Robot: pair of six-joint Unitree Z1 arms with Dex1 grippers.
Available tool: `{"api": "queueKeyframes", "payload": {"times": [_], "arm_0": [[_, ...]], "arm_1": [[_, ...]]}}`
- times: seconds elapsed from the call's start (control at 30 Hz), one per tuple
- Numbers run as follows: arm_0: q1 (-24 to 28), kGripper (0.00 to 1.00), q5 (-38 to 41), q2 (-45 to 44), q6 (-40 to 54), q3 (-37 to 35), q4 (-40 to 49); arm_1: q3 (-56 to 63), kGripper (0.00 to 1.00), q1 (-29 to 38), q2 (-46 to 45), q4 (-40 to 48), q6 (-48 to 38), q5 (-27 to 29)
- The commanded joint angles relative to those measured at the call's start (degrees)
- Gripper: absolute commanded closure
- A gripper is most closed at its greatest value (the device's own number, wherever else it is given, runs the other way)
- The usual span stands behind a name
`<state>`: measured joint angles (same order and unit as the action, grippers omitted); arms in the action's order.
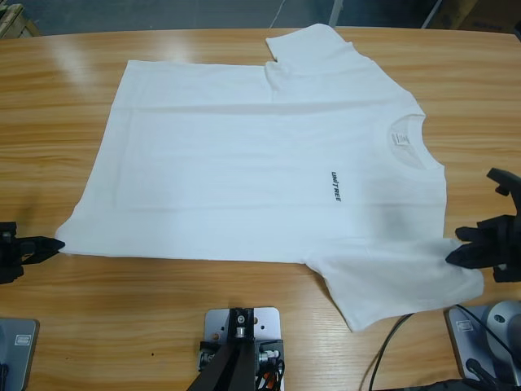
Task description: Fold clothes
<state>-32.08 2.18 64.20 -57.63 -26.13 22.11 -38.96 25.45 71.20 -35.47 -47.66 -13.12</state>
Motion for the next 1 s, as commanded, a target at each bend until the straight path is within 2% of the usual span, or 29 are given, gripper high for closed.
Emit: {"api": "queueKeyframes", "payload": {"times": [0.03, 0.5, 1.0], "arm_0": [[2.0, 1.000, -0.9, -0.3, 1.6, -1.0, 1.3], [6.2, 1.000, -0.5, 3.3, 6.3, -6.8, 3.5], [8.9, 1.000, -0.1, 6.9, 8.7, -7.8, 3.4]], "arm_1": [[-3.0, 1.000, -3.8, -1.0, -2.3, 3.7, 0.4], [-8.5, 1.000, -8.4, 4.2, -3.7, 9.7, -0.3], [-12.1, 1.000, -13.0, 10.5, -3.6, 15.1, -1.6]]}}
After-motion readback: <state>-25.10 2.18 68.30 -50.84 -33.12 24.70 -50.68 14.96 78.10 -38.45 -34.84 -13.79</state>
